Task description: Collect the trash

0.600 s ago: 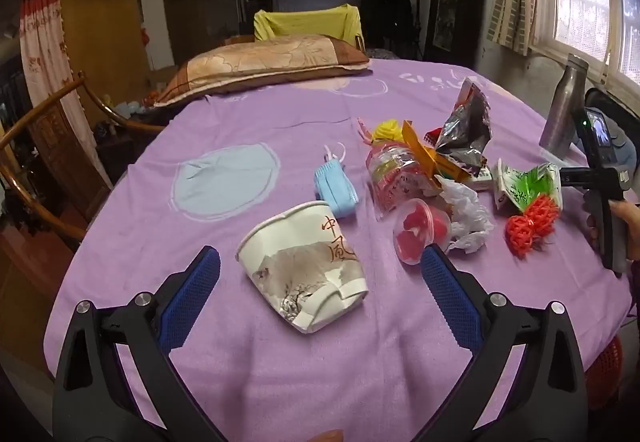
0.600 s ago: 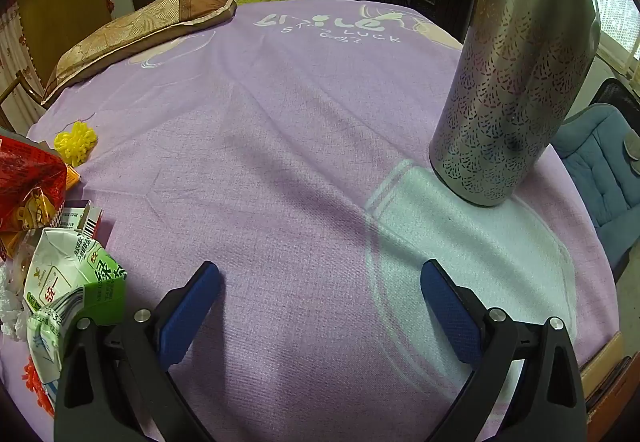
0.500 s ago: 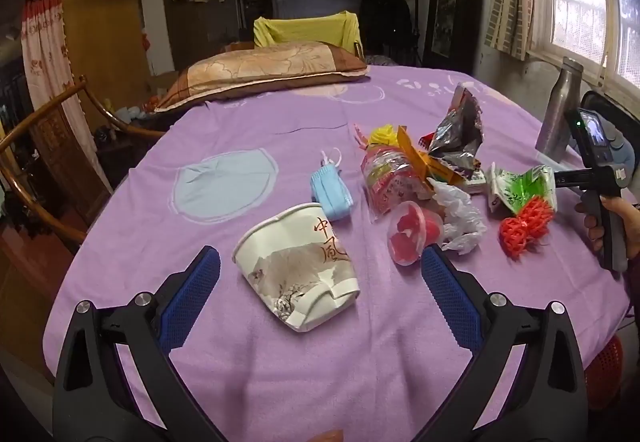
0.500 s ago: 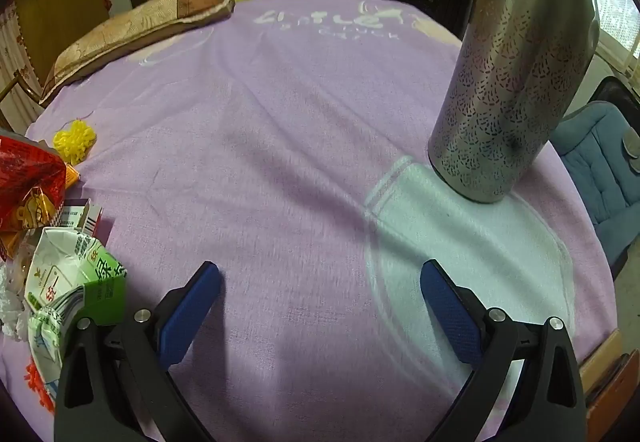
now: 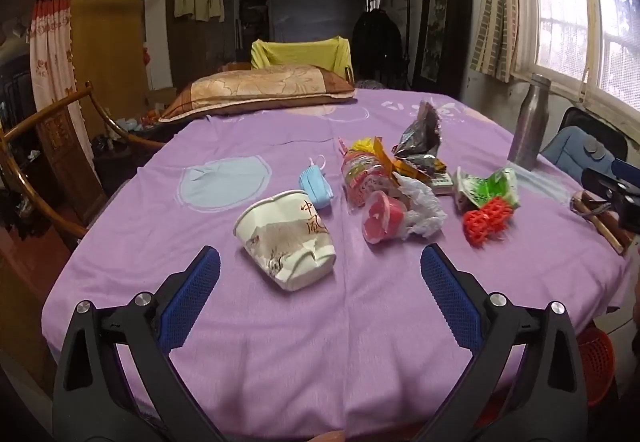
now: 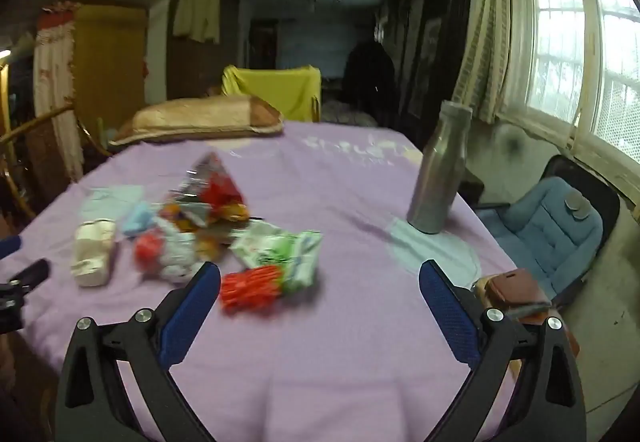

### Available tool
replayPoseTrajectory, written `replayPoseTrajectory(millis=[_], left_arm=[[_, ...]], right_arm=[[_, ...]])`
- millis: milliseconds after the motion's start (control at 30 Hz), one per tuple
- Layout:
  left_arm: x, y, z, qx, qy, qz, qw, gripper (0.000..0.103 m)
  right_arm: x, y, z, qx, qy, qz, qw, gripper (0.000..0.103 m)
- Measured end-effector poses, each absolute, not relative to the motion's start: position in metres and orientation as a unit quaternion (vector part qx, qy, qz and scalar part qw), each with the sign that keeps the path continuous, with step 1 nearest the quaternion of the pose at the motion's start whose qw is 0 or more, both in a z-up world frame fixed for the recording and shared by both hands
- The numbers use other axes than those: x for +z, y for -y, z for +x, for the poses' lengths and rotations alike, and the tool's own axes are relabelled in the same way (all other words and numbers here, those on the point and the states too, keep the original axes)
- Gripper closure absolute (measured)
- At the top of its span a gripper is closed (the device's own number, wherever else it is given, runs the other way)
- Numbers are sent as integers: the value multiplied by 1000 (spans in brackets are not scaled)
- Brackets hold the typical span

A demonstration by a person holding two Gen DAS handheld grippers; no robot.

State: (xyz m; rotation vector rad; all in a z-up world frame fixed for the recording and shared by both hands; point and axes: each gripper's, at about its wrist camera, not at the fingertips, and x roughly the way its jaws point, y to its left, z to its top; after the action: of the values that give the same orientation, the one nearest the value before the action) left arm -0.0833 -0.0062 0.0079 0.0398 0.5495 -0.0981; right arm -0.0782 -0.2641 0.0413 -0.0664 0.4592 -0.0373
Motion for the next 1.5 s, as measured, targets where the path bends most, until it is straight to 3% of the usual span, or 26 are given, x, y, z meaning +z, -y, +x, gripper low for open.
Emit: replayPoseTrajectory(millis=[467, 1500], left_arm=[[12, -8, -153, -35, -241, 28, 970, 6], [5, 8, -145, -34, -249, 46, 967, 6]], right_arm=[[50, 219, -173, -11, -171, -34, 985, 6], [43, 226, -174, -4, -188, -19, 982, 6]])
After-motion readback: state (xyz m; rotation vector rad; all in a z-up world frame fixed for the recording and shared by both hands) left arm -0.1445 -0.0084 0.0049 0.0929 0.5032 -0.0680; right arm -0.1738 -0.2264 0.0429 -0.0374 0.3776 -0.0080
